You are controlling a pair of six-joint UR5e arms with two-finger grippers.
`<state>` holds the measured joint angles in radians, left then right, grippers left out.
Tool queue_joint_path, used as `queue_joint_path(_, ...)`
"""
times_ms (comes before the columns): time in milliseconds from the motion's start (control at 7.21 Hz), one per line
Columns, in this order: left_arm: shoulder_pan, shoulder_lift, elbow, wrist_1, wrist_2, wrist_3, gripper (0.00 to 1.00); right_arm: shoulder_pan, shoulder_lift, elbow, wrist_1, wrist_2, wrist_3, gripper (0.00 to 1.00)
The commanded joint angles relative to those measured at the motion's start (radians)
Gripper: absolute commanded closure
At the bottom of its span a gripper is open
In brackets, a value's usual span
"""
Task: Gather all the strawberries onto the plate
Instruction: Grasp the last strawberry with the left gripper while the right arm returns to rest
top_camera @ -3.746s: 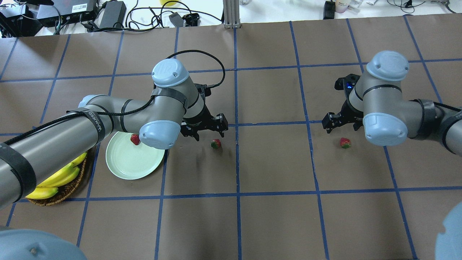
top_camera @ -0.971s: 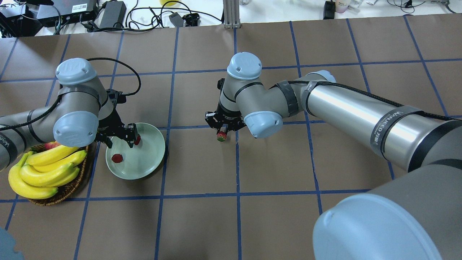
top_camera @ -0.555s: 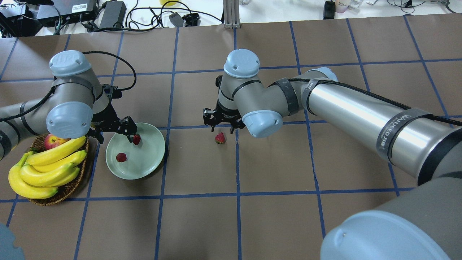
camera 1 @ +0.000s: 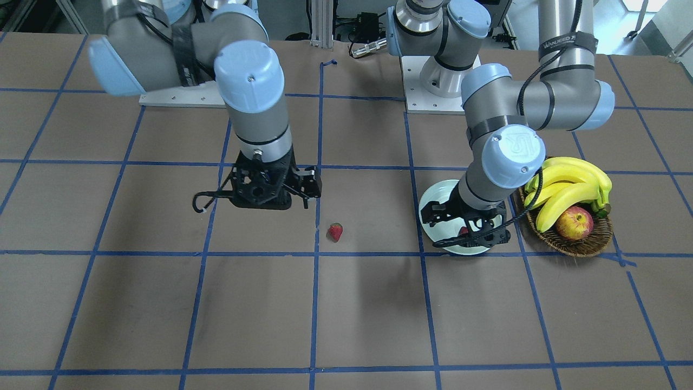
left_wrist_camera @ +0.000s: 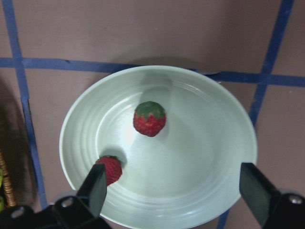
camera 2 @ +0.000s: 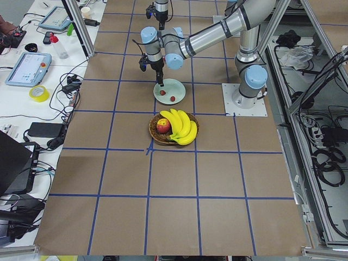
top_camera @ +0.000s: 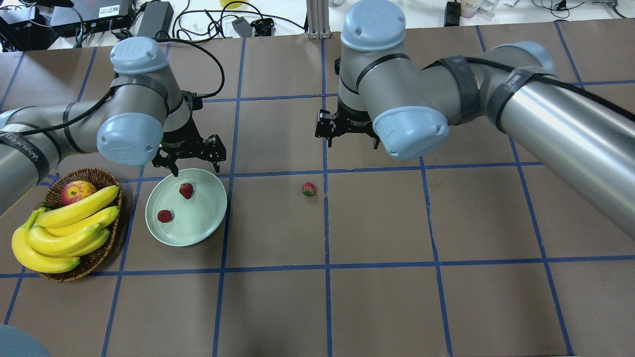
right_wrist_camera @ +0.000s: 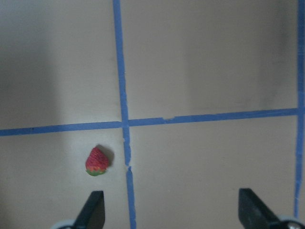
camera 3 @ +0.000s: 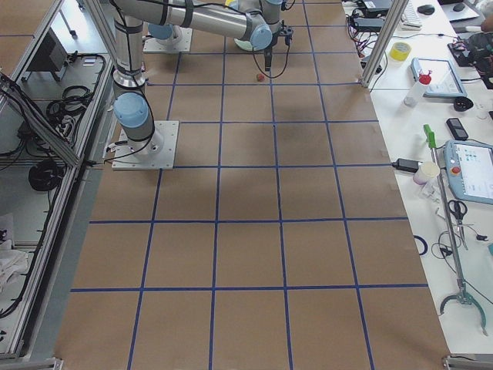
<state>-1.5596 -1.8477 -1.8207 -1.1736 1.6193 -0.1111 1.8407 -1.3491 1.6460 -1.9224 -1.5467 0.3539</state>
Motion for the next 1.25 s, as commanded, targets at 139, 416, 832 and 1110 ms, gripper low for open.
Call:
queue_joint_path(139,-0.17,-0.057,0.001,0.185,-0.131,-0.261,0.02,-0.118,-0.105,-0.228,0.377,-0.059,-0.149,0.0)
queue_joint_path(416,-0.253,-0.128,0.001,0.312,-0.137,-0.392,0.02,-0.211,-0.108,-0.313,0.454,-0.072,-0.243,0.0)
queue_joint_path(832,-0.321,-0.179,0.001,0.348,-0.131,-0.386,0.19,-0.218,-0.111,-0.321,0.454,-0.072,-0.239,0.0)
queue_joint_path(1110,-0.324,-0.191,-0.022,0.345,-0.125,-0.357,0.41,-0.218,-0.113,-0.328,0.453,-0.075,-0.24,0.0)
